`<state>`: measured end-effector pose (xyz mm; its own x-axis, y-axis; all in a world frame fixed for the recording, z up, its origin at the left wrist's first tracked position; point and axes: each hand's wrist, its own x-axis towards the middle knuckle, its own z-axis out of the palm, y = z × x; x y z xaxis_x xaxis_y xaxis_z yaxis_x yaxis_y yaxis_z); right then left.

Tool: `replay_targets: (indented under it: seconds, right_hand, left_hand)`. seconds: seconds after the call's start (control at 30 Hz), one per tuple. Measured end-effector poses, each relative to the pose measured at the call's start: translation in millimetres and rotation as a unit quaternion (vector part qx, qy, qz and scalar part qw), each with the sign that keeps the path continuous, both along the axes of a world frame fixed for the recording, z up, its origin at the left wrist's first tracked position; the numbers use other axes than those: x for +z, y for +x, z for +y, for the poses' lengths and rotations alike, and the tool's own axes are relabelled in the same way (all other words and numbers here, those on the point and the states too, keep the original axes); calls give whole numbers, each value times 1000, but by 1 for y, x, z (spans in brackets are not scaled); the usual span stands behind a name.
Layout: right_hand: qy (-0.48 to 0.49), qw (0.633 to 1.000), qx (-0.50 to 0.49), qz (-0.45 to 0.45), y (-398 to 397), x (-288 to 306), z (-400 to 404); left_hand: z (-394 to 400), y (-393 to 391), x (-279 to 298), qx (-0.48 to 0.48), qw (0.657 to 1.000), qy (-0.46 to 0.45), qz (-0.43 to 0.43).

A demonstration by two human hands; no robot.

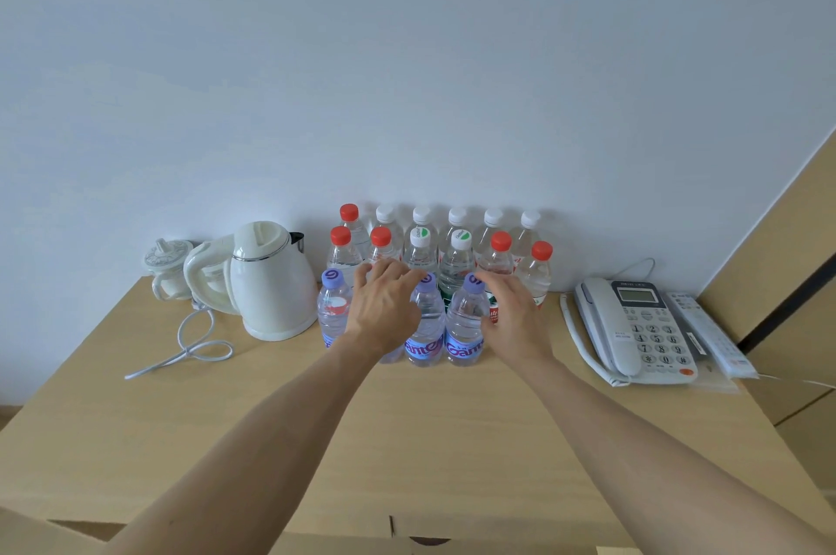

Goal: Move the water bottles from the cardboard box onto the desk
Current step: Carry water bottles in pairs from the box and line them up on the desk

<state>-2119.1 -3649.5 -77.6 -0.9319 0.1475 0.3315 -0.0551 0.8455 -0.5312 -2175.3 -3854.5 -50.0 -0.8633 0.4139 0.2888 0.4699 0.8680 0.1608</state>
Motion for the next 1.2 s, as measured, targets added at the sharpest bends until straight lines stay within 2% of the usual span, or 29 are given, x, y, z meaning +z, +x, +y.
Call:
replay_targets:
  seconds: [0.33, 0.5, 0.63, 1.07, 1.2]
  right_hand:
    - [20, 997, -17, -66, 0, 22, 2]
    - [47, 994, -71, -68, 9, 43, 9]
    - [74, 982, -138, -107, 27, 57, 22]
    - [56, 950, -269, -147, 129, 80, 113]
    - [42, 933, -316, -168, 193, 79, 158]
  left_hand:
    - [16, -14, 21, -20, 999, -31, -5]
    - [37, -24, 41, -42, 998, -47, 7]
    - [70, -24, 53, -64, 997, -36, -2]
    - [205, 56, 68, -167, 982, -82, -18]
    - [265, 103, 70, -208, 973, -95, -19]
